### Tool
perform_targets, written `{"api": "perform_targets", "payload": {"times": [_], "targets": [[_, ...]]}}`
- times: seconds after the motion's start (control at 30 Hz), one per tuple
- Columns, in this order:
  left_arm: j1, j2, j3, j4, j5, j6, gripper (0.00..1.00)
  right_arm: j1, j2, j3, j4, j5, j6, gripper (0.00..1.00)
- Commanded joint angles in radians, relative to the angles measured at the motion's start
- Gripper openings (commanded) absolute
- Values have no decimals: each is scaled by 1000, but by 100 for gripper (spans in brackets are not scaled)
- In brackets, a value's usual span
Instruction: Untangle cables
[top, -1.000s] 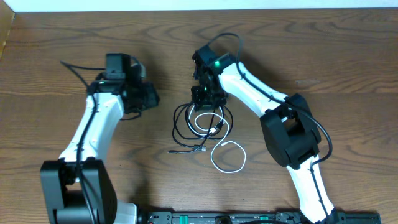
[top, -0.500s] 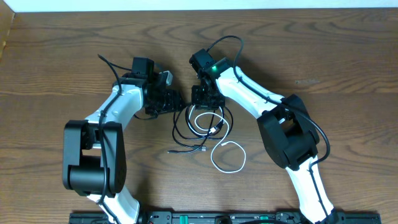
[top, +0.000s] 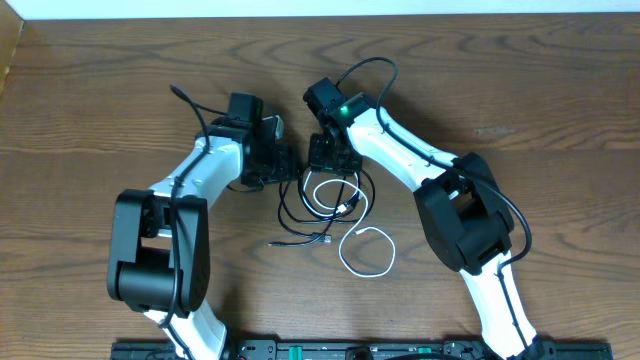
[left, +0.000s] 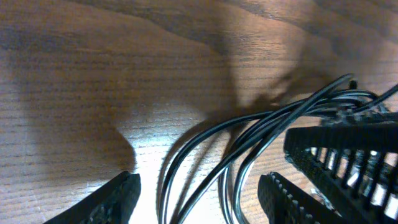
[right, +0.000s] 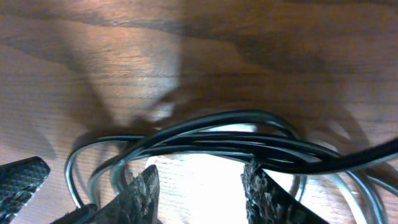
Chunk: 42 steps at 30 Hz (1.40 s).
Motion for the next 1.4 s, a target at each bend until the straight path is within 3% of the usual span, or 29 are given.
{"api": "perform_targets", "payload": {"times": [0.0, 0.03, 0.37, 0.5, 0.77, 0.9, 1.0, 1.07, 1.37], "targets": [[-30, 14, -2, 8, -117, -62, 66, 2, -16, -9, -5, 71, 12, 43], [-41, 15, -2, 14, -134, -67, 66, 2, -16, -11, -9, 84, 13, 50], [-76, 75, -2, 66, -150, -92, 70, 2, -16, -87, 56, 98, 28, 52], [-74, 78, -2, 48, -298, -151, 61, 2, -16, -118, 71, 98, 24, 49], [-72, 79, -2, -23, -441, -164, 61, 6, -16, -129, 94, 134, -107, 58], [-61, 79, -1, -77, -463, -226, 61, 10, -16, -129, 130, 88, -203, 60], [-31, 79, 0, -161, -460, -275, 58, 3, -16, -121, 166, -68, -284, 63], [-6, 79, 0, -194, -461, -275, 58, -1, -16, -118, 152, -62, -286, 63], [159, 79, 0, -230, -461, -274, 56, -47, -16, -118, 38, 185, -349, 70]]}}
